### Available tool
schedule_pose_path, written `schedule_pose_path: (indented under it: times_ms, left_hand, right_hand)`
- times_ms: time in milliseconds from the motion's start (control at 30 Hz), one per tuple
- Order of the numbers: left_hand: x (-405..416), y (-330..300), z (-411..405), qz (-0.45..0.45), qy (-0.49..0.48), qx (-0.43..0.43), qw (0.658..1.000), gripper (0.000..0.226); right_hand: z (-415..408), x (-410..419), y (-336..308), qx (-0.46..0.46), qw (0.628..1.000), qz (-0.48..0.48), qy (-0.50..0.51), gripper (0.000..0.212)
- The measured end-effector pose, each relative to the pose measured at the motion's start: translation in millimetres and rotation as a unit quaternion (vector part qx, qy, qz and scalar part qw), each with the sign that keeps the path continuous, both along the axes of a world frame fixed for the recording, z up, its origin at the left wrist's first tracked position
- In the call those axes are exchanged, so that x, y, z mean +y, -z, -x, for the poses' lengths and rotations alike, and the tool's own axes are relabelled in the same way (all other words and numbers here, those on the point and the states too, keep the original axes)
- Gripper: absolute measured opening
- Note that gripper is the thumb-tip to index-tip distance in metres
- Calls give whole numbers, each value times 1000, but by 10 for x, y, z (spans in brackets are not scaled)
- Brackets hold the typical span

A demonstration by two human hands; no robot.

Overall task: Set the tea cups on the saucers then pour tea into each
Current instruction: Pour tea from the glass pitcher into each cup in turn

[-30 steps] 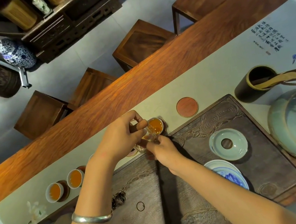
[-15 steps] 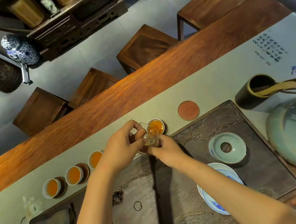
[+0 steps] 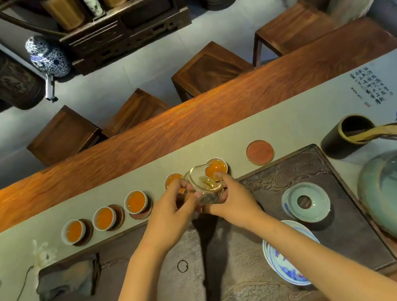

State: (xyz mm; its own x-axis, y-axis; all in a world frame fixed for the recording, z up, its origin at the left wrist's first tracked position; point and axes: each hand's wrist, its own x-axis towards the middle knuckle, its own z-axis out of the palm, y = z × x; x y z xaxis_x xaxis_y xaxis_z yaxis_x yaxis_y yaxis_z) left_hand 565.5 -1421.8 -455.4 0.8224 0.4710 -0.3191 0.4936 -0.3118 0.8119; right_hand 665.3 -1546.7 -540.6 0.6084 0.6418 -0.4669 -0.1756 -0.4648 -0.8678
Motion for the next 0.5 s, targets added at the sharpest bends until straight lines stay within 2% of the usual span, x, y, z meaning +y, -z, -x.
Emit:
schedule_pose_path:
  times_ms: [67, 100, 300, 400, 500]
  left_hand:
    - [-34, 11, 82, 16, -9, -11, 1000, 5]
    - [-55, 15, 125, 21, -13, -15, 1000, 5]
    - [-218, 53, 396, 54, -54, -36, 996, 12]
    - [-331, 74, 540, 70, -88, -42, 993, 15]
    - [-417, 94, 697, 88, -126, -47, 987, 9]
  right_hand:
    - [24, -30, -71, -48, 998, 18, -21, 109]
    - [34, -47, -110, -70, 997, 25, -27, 112]
    - [91, -137, -233, -182, 979, 36, -86, 102]
    - [145, -185, -258, -242, 961, 52, -122, 110]
    - [200, -192, -295, -290, 941, 53, -167, 114]
